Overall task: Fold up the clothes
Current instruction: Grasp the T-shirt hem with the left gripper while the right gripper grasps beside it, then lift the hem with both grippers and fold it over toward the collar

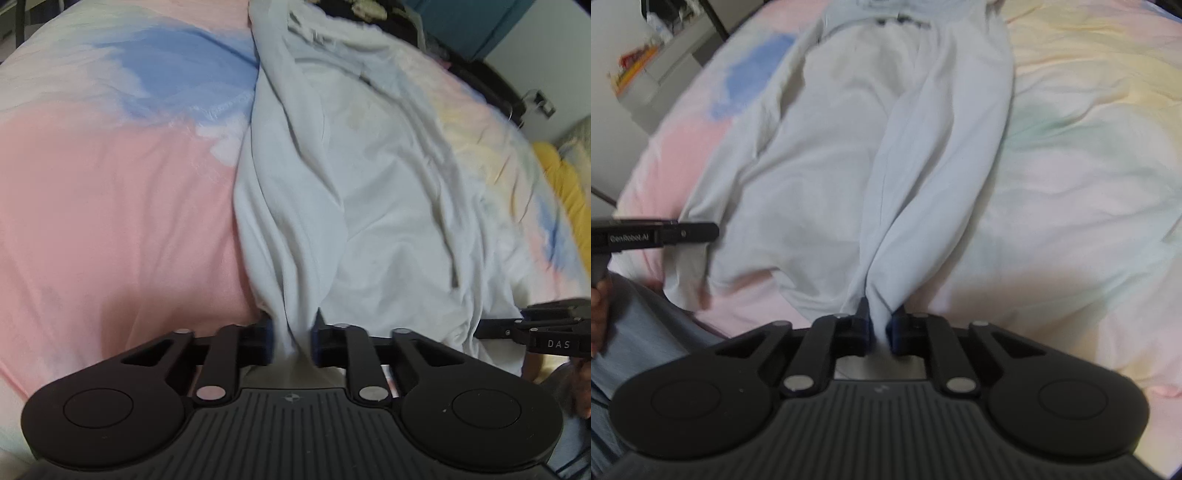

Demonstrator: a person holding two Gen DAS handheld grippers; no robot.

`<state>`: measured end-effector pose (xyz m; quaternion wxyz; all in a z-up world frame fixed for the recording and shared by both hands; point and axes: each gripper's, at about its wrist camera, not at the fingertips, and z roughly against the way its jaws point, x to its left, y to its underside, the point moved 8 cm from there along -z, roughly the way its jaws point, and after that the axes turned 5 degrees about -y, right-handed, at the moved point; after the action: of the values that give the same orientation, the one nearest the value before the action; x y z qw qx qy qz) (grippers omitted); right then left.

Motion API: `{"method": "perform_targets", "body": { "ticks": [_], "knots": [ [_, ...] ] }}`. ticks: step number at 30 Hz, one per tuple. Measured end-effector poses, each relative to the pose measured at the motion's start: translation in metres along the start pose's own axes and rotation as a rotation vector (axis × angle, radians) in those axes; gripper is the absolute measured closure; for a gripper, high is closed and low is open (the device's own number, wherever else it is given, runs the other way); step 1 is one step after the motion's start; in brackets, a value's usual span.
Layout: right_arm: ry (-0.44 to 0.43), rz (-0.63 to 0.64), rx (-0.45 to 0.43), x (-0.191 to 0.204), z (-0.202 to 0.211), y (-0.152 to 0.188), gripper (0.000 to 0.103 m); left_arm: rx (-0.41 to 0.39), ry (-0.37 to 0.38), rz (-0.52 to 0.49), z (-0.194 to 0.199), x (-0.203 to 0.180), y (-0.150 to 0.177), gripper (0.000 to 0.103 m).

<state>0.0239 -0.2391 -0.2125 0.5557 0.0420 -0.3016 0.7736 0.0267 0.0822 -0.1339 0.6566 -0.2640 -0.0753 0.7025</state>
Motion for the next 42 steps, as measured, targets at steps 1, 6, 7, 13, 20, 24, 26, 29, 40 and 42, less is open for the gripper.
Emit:
{"method": "perform_targets", "body": {
  "ticks": [1, 6, 7, 13, 20, 24, 26, 29, 40, 42],
  "knots": [
    [-0.028, -0.015, -0.033, 0.001, 0.011, -0.002, 0.094, -0.024, 0.028, 0.018, 0.014, 0.001, -0.001, 0.089],
    [-0.135, -0.075, -0.205, 0.003, 0.078, -0.007, 0.095, -0.143, 0.166, 0.108, 0.083, 0.010, -0.009, 0.093],
    [-0.152, -0.082, -0.237, 0.005, 0.092, -0.008, 0.095, -0.167, 0.194, 0.126, 0.097, 0.011, -0.011, 0.096],
    [-0.250, -0.065, -0.363, 0.028, 0.167, 0.005, 0.095, -0.288, 0.329, 0.121, 0.191, 0.006, -0.005, 0.096],
    [-0.350, -0.055, -0.423, 0.055, 0.218, 0.065, 0.095, -0.304, 0.465, 0.112, 0.241, -0.015, 0.056, 0.096],
    [-0.382, -0.158, -0.437, 0.042, 0.210, 0.096, 0.095, -0.293, 0.493, 0.155, 0.236, -0.011, 0.072, 0.096],
    [-0.416, -0.222, -0.461, 0.033, 0.201, 0.090, 0.095, -0.287, 0.513, 0.178, 0.227, -0.010, 0.056, 0.096],
    [-0.433, -0.316, -0.513, 0.018, 0.193, 0.057, 0.095, -0.329, 0.478, 0.176, 0.210, -0.012, 0.018, 0.096],
    [-0.371, -0.638, -0.599, -0.087, 0.075, -0.124, 0.093, -0.415, 0.334, 0.245, 0.058, -0.002, -0.143, 0.096],
    [-0.338, -0.688, -0.567, -0.112, 0.038, -0.140, 0.093, -0.353, 0.322, 0.320, 0.013, 0.009, -0.159, 0.096]
  ]
}}
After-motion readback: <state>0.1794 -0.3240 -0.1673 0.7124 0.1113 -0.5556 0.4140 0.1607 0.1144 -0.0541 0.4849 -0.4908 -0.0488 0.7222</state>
